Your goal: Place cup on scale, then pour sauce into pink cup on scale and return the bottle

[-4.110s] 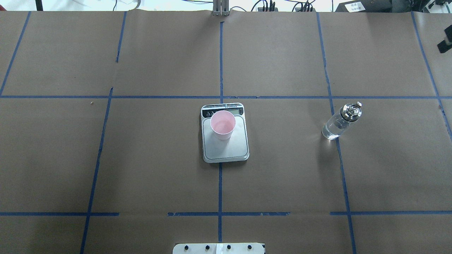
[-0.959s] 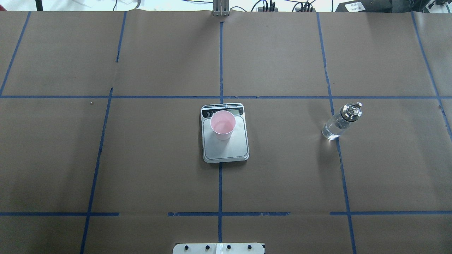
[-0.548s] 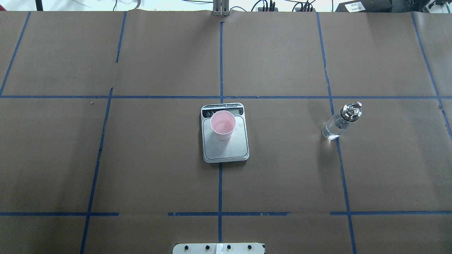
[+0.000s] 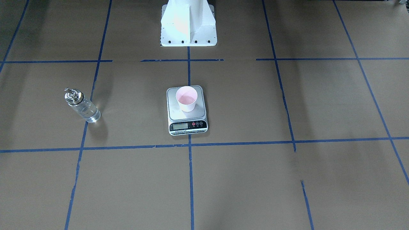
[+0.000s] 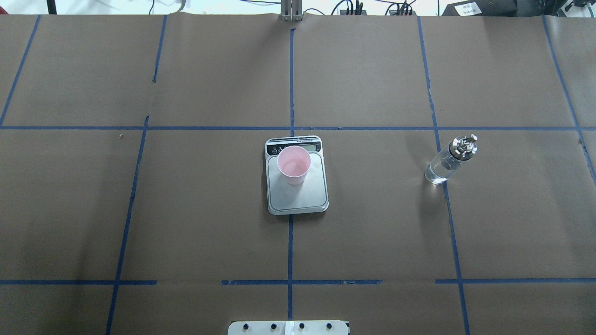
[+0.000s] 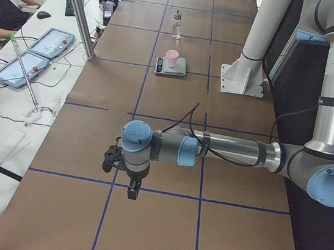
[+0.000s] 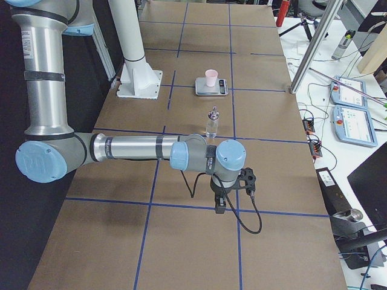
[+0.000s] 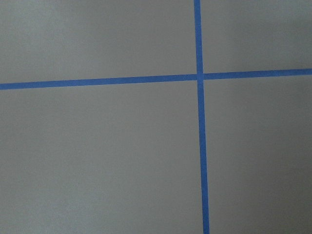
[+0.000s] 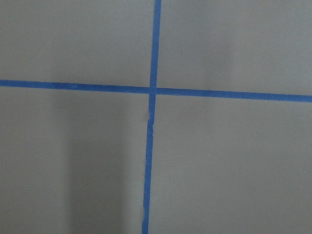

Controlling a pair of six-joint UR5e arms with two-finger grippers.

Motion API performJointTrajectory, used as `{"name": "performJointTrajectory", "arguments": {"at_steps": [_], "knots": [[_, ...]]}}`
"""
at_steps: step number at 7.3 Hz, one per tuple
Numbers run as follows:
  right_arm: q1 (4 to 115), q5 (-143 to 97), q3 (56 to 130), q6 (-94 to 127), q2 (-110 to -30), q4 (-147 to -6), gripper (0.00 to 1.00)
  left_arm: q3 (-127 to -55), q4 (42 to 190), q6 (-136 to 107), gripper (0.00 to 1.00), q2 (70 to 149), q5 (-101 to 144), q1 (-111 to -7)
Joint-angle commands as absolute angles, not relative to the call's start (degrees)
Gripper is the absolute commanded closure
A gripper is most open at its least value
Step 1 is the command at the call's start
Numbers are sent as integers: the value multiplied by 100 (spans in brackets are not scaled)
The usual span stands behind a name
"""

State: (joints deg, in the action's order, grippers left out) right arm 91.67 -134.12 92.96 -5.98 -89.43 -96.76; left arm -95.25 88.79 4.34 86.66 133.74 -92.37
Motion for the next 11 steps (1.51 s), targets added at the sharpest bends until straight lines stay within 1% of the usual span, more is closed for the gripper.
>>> {"name": "performJointTrajectory", "arguments": {"at_steps": [1, 6, 8, 11], "knots": [[9167, -13412, 9307, -598, -8912, -9677, 0, -9536, 8956, 439, 0, 8675, 13377, -9237], [9167, -13412, 9316, -598, -8851, -9668, 0, -9466, 9280, 291, 0, 8692, 13562, -9220], [9167, -13412, 9325, -598, -8851, -9677, 0, -9326, 9728, -157, 0, 8701, 13535, -9211], [9167, -13412, 9316, -598, -8851, -9668, 0, -9316, 9712, -167, 0, 8692, 13518, -9193]]}}
